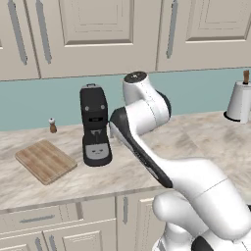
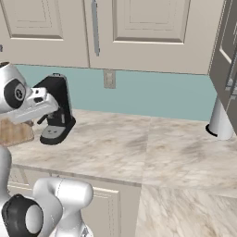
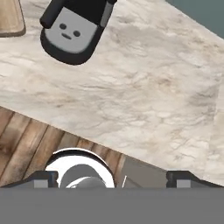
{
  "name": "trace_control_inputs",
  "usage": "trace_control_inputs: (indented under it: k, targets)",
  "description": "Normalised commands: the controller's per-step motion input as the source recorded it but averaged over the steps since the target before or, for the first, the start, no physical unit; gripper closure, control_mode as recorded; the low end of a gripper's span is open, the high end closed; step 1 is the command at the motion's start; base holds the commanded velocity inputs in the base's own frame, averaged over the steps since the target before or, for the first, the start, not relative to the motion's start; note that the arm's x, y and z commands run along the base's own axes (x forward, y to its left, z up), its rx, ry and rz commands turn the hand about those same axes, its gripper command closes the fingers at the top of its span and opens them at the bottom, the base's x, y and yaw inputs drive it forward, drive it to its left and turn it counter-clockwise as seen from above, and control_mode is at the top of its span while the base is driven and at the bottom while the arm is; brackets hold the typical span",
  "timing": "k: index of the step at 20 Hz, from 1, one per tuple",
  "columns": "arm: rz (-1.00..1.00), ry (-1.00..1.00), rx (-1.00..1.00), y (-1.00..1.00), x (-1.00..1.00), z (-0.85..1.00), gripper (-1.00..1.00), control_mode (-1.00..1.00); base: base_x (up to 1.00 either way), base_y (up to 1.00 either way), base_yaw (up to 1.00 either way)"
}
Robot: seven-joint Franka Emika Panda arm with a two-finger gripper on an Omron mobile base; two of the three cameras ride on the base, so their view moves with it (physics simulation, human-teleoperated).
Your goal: Open the drawer on the left and place the cutting tools on the cutting board.
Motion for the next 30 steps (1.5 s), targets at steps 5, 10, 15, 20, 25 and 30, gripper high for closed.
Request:
trace_control_inputs:
  k: [5,10,15,20,25,30]
  targets:
    - [0.24,0.0,-0.36,1.0,-0.43,-0.48,-1.0,-1.0,0.0,0.0,0.0]
    - [0.23,0.0,-0.36,1.0,-0.46,-0.54,-1.0,-1.0,0.0,0.0,0.0]
    - [0.2,-0.02,-0.35,1.0,-0.49,-0.47,-1.0,-1.0,0.0,0.0,0.0]
    - [0.16,-0.12,-0.3,0.93,-0.43,-0.4,-1.0,-1.0,0.0,0.0,0.0]
    - [0.11,-0.2,-0.23,0.68,-0.2,-0.36,-1.0,-1.0,0.0,0.0,0.0]
    - [0.07,-0.23,-0.13,0.32,-0.03,-0.44,-1.0,-1.0,0.0,0.0,0.0]
